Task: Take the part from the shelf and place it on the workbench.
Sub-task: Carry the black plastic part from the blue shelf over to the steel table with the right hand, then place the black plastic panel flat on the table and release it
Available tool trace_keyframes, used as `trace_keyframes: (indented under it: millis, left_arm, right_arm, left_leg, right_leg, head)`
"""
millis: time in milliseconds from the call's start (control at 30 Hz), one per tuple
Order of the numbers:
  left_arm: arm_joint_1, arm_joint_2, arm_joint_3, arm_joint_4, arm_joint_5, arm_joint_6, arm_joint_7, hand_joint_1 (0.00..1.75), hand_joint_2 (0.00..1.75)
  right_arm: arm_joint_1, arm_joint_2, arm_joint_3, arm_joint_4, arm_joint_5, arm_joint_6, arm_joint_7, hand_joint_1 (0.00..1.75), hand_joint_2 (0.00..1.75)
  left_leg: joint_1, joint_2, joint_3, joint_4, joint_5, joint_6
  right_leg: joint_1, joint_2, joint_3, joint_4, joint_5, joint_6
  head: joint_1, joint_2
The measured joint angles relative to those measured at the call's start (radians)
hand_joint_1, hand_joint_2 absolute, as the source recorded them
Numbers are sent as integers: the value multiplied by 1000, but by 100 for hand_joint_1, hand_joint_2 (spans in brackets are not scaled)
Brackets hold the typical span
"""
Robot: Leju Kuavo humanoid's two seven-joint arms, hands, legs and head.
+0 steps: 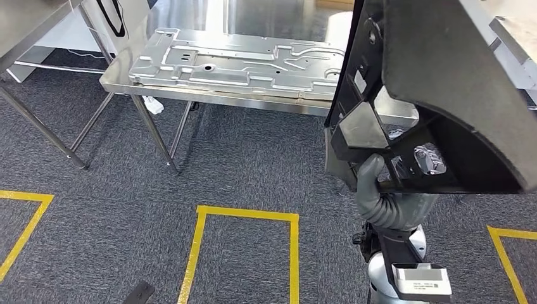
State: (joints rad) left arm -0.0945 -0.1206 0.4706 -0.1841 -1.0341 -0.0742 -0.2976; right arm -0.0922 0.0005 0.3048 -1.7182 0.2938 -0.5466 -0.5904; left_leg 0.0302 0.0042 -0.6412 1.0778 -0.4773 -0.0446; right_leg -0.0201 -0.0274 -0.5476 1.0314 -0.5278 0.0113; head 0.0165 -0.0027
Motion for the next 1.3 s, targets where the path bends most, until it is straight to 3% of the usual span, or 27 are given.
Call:
trace_keyframes:
  millis: [100, 300, 400, 467, 533, 567, 600, 633, 700, 767, 867, 933, 1033, 1067, 1100, 1133, 1233, 1300]
  left_arm:
    - [0, 2, 0, 0, -6, 2, 1, 0, 175]
    - [-1, 5, -4, -1, -11, 2, 1, 0, 175]
    - [-1, 6, -5, -2, -13, 2, 1, 0, 175]
    - [-4, 6, -7, -2, -14, 2, 0, 0, 175]
    - [-6, 6, -8, -2, -15, 2, 0, 0, 175]
    - [-6, 6, -8, -2, -15, 2, 0, 0, 175]
    - [-6, 5, -8, -2, -16, 2, 0, 0, 175]
    - [-6, 5, -8, -2, -16, 2, 0, 0, 175]
    - [-7, 3, -8, -2, -16, 2, 0, 0, 175]
    - [-7, 2, -9, -2, -17, 2, 0, 0, 175]
    - [-4, 0, -9, -2, -17, 2, 0, 0, 175]
    - [-3, -2, -10, -2, -17, 2, 0, 0, 175]
    - [-2, -2, -11, -1, -17, 2, 0, 0, 175]
    - [0, -2, -11, -1, -17, 2, 0, 0, 175]
    - [1, -1, -11, -1, -17, 2, 0, 0, 175]
    - [2, -1, -11, -1, -17, 2, 0, 0, 175]
    - [2, -2, -11, -2, -17, 2, 0, 0, 175]
    - [2, -2, -11, -1, -17, 2, 1, 0, 175]
  right_arm:
    - [4, 3, -2, 0, -1, -1, -4, 162, 175]
    - [16, 14, -4, 0, -8, -7, -10, 162, 175]
    - [18, 19, -4, -4, -8, -13, -12, 162, 175]
    - [21, 20, -5, -8, -6, -16, -14, 162, 175]
    - [27, 20, -6, -10, -4, -17, -15, 162, 175]
    - [30, 20, -7, -10, -3, -18, -15, 162, 175]
    - [33, 20, -9, -10, -1, -18, -15, 162, 175]
    - [34, 19, -11, -10, 0, -18, -14, 162, 175]
    - [34, 19, -14, -10, 3, -18, -13, 162, 175]
    - [35, 19, -15, -12, 6, -18, -9, 162, 175]
    - [36, 18, -17, -15, 10, -19, -5, 162, 175]
    - [34, 19, -18, -18, 12, -19, -4, 162, 175]
    - [34, 19, -18, -20, 13, -19, -3, 162, 175]
    - [34, 19, -18, -20, 13, -19, -3, 162, 175]
    - [34, 19, -18, -20, 13, -19, -2, 162, 175]
    - [35, 19, -18, -20, 13, -19, -2, 162, 175]
    - [34, 19, -18, -20, 13, -19, -3, 162, 175]
    - [34, 19, -19, -21, 13, -20, -3, 162, 175]
  left_leg:
    - [-7, 0, -1, 2, -3, 12]
    - [-21, 1, -3, 4, -4, 29]
    - [-14, 0, 4, -11, 3, 43]
    - [-7, 0, 10, -22, 9, 51]
    - [-6, -3, 11, -24, 10, 53]
    - [-5, -5, 11, -24, 9, 52]
    - [-4, -8, 11, -24, 9, 51]
    - [-1, -11, 12, -24, 8, 47]
    - [4, -19, 15, -21, 6, 35]
    - [2, -26, 13, -18, 4, 19]
    - [2, -29, 16, -29, 9, -1]
    - [5, -20, 9, -6, -8, -7]
    - [1, -12, -69, 173, -90, -8]
    - [-1, -12, -98, 231, -106, -8]
    - [-2, -12, -112, 256, -104, -7]
    - [-2, -12, -107, 240, -83, -6]
    - [-3, -4, -24, 59, 2, -1]
    - [-7, 0, -1, 4, 4, 6]
  right_leg:
    - [-2, 0, 2, -9, 6, 9]
    - [-12, -1, 2, -15, 10, 42]
    - [-13, 1, -1, -9, 0, 55]
    - [-11, 7, -37, 65, -44, 55]
    - [-10, 12, -104, 197, -101, 53]
    - [-10, 13, -131, 245, -113, 53]
    - [-11, 13, -142, 258, -104, 53]
    - [-12, 13, -134, 234, -78, 54]
    - [-16, 17, -80, 109, -8, 56]
    - [-16, 25, -42, 21, 21, 54]
    - [-13, 29, -38, 7, 18, 36]
    - [-17, 27, -30, 3, 20, 19]
    - [-14, 23, -18, 2, 13, 1]
    - [-12, 23, -15, 2, 10, -2]
    - [-11, 23, -11, 3, 7, -3]
    - [-10, 23, -5, 3, 2, -3]
    - [-9, 24, 15, 5, -17, 10]
    - [-4, 23, 19, 5, -24, 22]
  head:
    - [4, 0]
    - [4, 0]
    - [4, 0]
    - [10, 0]
    - [16, 0]
    - [19, 0]
    - [20, 0]
    - [20, 0]
    - [24, 0]
    - [31, 0]
    - [23, 0]
    - [13, 0]
    - [-2, 0]
    - [-4, 0]
    - [-5, 0]
    - [-6, 0]
    - [-10, 0]
    - [-11, 0]
